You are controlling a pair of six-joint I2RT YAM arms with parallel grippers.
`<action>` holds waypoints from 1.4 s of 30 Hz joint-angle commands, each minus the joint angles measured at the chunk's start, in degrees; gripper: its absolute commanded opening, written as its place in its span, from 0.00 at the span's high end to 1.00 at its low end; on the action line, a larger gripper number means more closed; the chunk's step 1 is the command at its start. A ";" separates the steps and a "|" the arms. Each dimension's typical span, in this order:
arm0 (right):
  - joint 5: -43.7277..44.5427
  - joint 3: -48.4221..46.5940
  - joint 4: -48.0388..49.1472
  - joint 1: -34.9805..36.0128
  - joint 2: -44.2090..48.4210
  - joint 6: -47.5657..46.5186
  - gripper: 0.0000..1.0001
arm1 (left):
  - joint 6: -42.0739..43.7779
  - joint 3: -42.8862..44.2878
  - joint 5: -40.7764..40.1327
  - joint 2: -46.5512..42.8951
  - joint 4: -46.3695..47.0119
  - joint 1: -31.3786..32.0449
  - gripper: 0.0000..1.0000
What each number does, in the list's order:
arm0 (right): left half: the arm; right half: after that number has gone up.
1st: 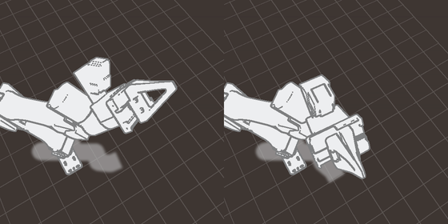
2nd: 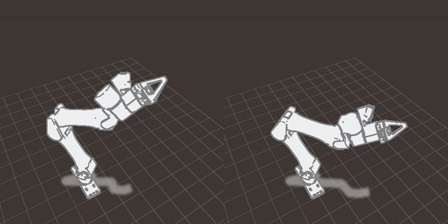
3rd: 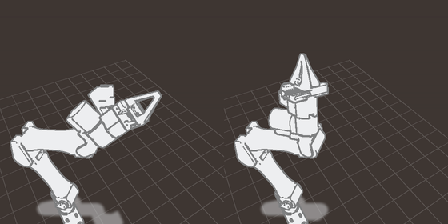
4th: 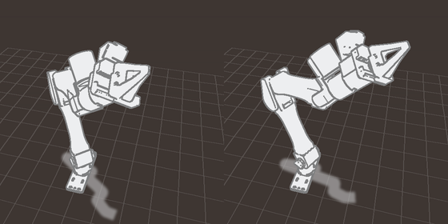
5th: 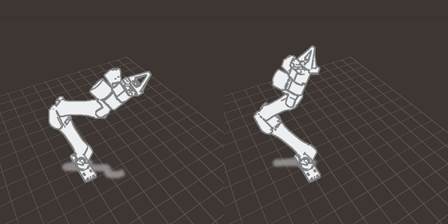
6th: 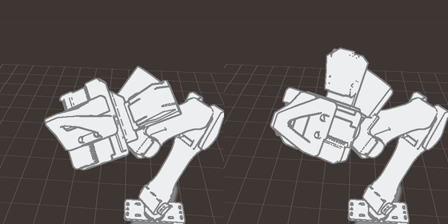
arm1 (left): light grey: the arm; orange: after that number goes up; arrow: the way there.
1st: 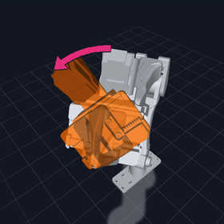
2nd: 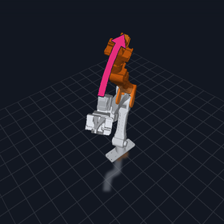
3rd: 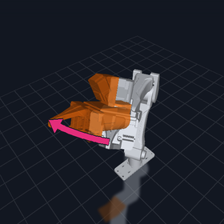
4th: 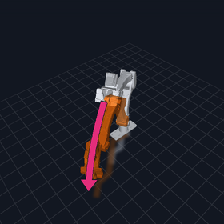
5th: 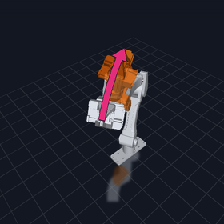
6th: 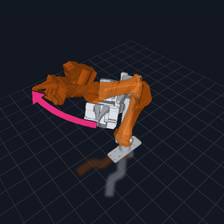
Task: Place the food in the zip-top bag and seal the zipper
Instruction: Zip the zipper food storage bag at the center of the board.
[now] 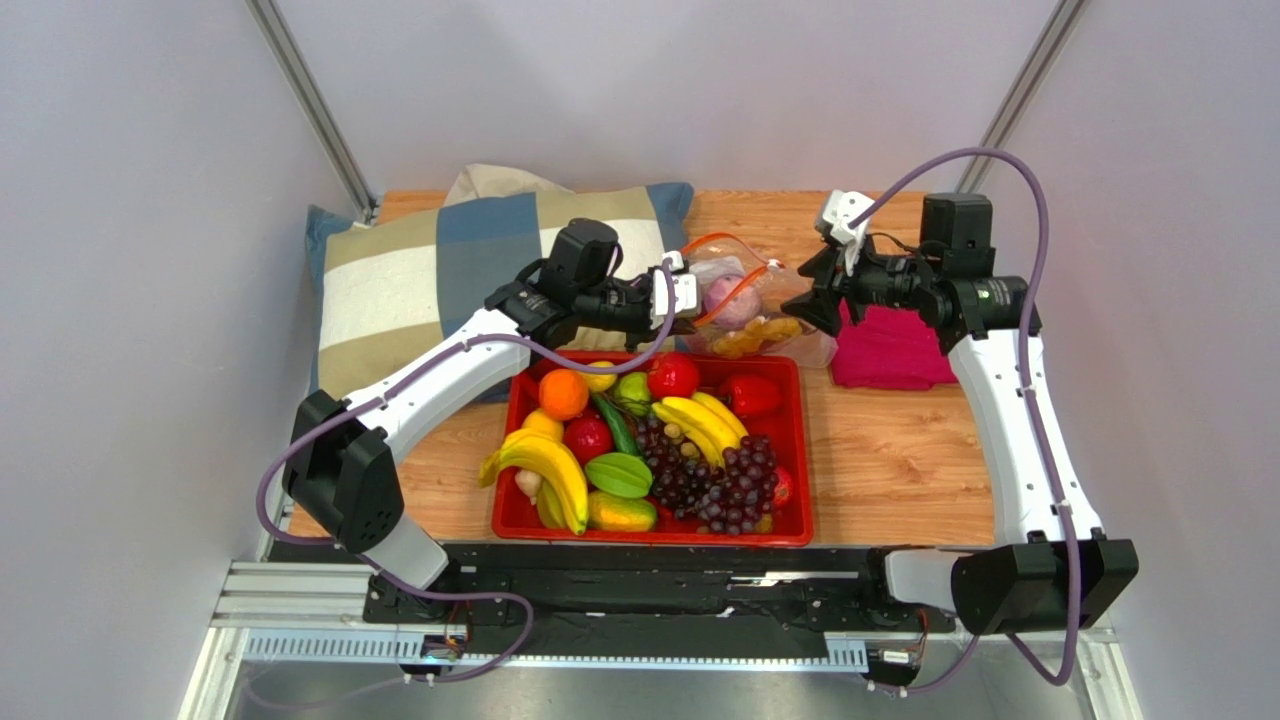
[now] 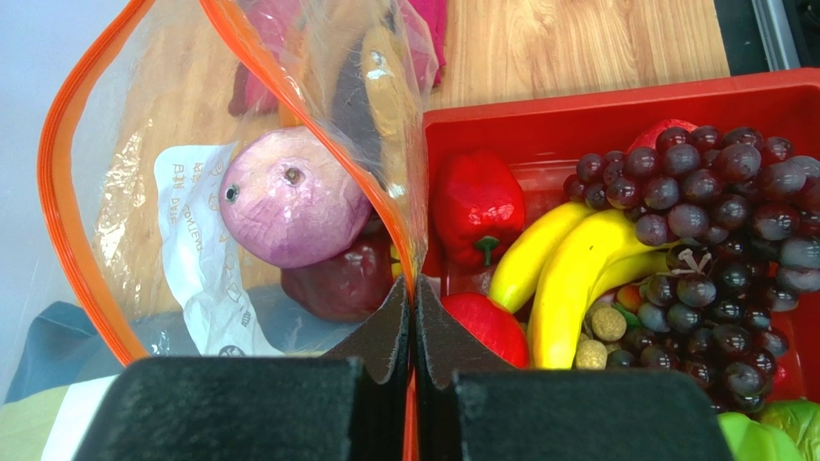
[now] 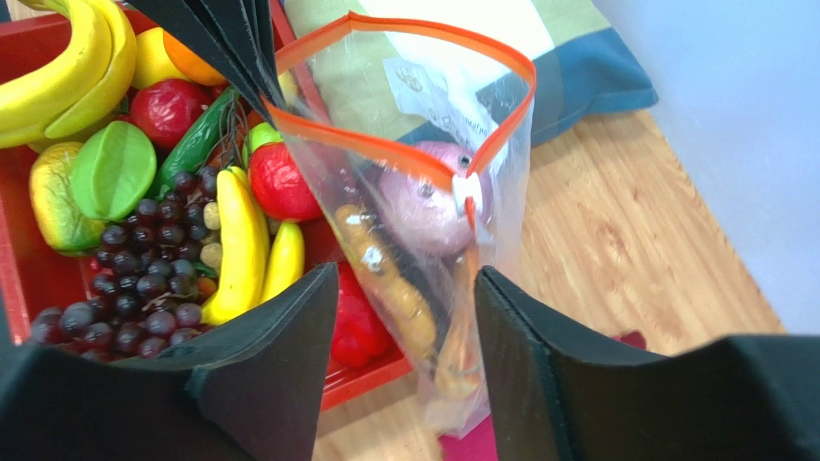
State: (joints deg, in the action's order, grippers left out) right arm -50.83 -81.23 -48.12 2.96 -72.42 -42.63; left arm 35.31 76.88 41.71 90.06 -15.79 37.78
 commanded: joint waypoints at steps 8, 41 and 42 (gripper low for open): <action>-3.66 -3.24 2.59 2.48 -4.83 -17.02 0.49 | 2.75 1.96 3.99 -1.20 -1.35 -0.25 1.00; 2.50 -4.29 -0.31 4.42 -6.15 -19.06 1.00 | 1.26 2.39 4.34 -1.82 -0.38 -0.78 0.98; 2.05 -4.37 -0.31 4.33 -6.06 -19.33 1.00 | -0.05 2.57 3.99 -1.99 1.01 -0.78 0.87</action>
State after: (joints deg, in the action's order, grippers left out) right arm -46.92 -83.64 -48.90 7.11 -79.40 -60.47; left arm 36.21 76.97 43.42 90.06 -17.78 37.34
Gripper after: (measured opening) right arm 0.007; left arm 0.010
